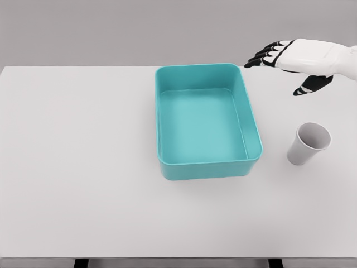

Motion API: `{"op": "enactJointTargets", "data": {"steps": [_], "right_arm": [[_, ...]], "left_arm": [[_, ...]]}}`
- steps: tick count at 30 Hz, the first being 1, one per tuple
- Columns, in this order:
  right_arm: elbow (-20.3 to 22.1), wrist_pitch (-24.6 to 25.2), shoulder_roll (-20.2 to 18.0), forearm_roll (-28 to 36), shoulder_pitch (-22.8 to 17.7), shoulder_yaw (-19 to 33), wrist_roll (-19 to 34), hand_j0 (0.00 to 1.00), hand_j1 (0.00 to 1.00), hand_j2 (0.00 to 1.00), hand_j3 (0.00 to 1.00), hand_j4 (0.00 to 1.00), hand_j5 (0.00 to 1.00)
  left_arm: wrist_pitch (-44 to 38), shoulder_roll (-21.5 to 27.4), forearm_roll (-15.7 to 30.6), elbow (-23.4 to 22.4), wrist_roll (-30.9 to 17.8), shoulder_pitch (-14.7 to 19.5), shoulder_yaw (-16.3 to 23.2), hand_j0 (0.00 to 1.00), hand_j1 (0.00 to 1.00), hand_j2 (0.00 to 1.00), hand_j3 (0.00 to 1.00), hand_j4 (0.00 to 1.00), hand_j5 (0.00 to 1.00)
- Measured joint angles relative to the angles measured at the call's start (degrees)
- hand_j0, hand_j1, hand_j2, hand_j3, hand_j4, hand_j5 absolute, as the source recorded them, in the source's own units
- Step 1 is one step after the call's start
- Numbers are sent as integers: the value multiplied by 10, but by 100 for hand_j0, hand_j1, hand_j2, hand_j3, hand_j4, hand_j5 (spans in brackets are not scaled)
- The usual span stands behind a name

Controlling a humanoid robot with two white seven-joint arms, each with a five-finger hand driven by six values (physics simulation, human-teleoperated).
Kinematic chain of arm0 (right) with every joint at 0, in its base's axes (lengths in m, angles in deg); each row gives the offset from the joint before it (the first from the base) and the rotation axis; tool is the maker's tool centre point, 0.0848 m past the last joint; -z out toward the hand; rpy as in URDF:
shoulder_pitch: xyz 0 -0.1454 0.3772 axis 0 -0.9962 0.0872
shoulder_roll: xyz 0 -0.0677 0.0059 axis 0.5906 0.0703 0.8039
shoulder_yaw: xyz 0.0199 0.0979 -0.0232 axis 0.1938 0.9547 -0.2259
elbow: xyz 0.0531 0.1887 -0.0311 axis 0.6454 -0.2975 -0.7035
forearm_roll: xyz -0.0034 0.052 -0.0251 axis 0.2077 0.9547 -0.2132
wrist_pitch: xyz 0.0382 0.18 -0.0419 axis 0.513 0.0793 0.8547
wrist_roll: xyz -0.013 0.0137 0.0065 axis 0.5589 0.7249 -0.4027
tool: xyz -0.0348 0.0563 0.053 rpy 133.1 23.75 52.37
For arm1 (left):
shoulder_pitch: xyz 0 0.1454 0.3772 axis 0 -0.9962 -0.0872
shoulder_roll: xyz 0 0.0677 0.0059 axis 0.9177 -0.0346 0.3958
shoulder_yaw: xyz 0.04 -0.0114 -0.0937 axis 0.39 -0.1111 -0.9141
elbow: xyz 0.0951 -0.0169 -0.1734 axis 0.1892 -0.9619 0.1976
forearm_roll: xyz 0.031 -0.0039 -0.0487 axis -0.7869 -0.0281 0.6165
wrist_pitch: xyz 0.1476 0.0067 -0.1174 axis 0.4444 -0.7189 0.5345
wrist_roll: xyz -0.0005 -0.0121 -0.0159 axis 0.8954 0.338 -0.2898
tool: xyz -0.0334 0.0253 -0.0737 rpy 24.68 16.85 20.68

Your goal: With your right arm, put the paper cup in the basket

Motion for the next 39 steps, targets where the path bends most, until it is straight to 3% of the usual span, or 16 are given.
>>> {"op": "enactJointTargets", "data": {"steps": [4, 7, 12, 15, 22, 25, 39], "right_arm": [[1, -1, -4, 8, -1, 4, 0, 100, 100, 100, 100, 100, 100], [-14, -3, -31, 82, -2, 10, 0, 100, 100, 100, 100, 100, 100], [-100, -29, -84, 226, -11, 15, 0, 100, 100, 100, 100, 100, 100], [-147, -60, -116, 270, -32, 16, 0, 100, 100, 100, 100, 100, 100], [-216, -112, -147, 292, -94, 14, 0, 100, 100, 100, 100, 100, 100], [-232, -118, -146, 293, -98, 1, 0, 100, 100, 100, 100, 100, 100], [-274, -120, -93, 259, -105, -71, 0, 100, 100, 100, 100, 100, 100]], "left_arm": [[0, 0, 0, 0, 0, 0, 0, 100, 100, 100, 100, 100, 100], [0, 0, 0, 0, 0, 0, 0, 100, 100, 100, 100, 100, 100], [0, 0, 0, 0, 0, 0, 0, 100, 100, 100, 100, 100, 100], [0, 0, 0, 0, 0, 0, 0, 100, 100, 100, 100, 100, 100], [0, 0, 0, 0, 0, 0, 0, 100, 100, 100, 100, 100, 100], [0, 0, 0, 0, 0, 0, 0, 100, 100, 100, 100, 100, 100], [0, 0, 0, 0, 0, 0, 0, 100, 100, 100, 100, 100, 100]]}}
